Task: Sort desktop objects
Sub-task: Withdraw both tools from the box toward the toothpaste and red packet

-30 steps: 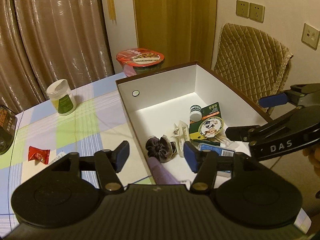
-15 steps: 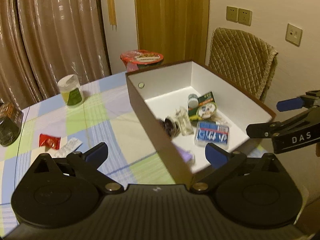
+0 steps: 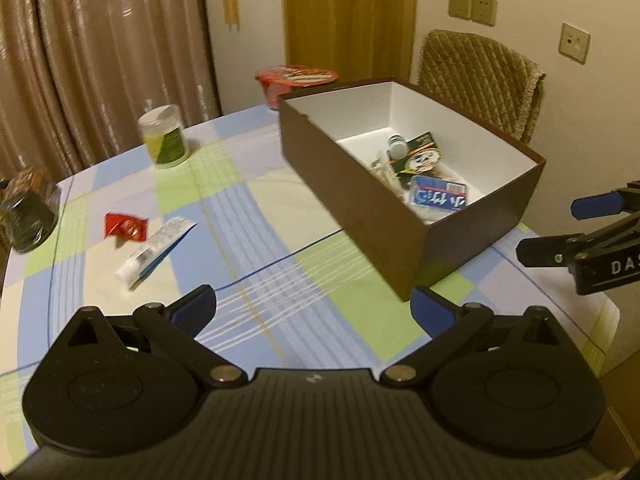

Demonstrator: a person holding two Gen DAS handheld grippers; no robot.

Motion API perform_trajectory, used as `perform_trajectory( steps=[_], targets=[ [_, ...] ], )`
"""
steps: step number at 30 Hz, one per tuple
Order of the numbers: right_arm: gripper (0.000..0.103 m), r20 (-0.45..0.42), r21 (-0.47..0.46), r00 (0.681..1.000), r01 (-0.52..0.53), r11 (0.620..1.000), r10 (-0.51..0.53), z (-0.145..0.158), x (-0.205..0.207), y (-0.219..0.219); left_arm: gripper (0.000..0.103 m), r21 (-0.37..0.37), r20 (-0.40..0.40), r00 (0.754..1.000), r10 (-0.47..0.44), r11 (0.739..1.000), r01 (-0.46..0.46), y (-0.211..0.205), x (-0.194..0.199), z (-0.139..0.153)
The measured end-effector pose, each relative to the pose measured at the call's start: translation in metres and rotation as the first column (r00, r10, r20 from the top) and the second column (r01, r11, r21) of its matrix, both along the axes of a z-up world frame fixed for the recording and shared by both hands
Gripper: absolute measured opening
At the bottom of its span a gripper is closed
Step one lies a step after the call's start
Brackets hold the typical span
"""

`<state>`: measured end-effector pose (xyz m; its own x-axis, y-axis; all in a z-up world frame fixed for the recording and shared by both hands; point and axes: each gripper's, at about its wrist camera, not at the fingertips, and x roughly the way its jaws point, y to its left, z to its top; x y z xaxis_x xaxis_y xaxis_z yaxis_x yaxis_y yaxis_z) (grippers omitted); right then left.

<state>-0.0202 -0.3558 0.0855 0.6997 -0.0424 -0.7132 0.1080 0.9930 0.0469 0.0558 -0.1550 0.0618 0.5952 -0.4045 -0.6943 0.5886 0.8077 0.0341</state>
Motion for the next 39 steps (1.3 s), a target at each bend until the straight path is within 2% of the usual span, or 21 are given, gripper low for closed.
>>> perform_trajectory(
  steps=[7,15,21,31,36,39],
  targets=[
    [0.102,0.062,-0.019,0.985,-0.159,0.987,0.160,0.009,0.019,0.050,0.102,-0.011,-0.008,0.997,0.080,0.997,-0.080,0.046,0.001,0.000],
    [0.102,0.061,-0.069,0.944,-0.321,0.944,0.325,0.004,0.058,0.102,0.102,-0.013,0.005,0.979,0.204,0.979,-0.204,0.097,0.017,0.005],
    [0.102,0.043,-0.081,0.907,-0.415,0.906,0.420,-0.004,0.094,0.112,0.102,-0.008,-0.014,0.950,0.313,0.950,-0.314,0.116,0.038,0.002],
    [0.102,0.022,-0.068,0.839,-0.541,0.838,0.543,-0.020,0.139,0.119,0.102,0.032,-0.043,0.892,0.451,0.893,-0.450,0.124,0.064,-0.008],
    [0.102,-0.006,-0.053,0.839,-0.543,0.838,0.544,-0.030,0.153,0.128,0.102,0.045,-0.050,0.888,0.456,0.890,-0.454,0.127,0.079,-0.014],
    [0.102,-0.026,-0.032,0.858,-0.514,0.857,0.513,-0.036,0.164,0.135,0.102,0.057,-0.043,0.905,0.424,0.905,-0.422,0.132,0.097,-0.017]
  ],
)
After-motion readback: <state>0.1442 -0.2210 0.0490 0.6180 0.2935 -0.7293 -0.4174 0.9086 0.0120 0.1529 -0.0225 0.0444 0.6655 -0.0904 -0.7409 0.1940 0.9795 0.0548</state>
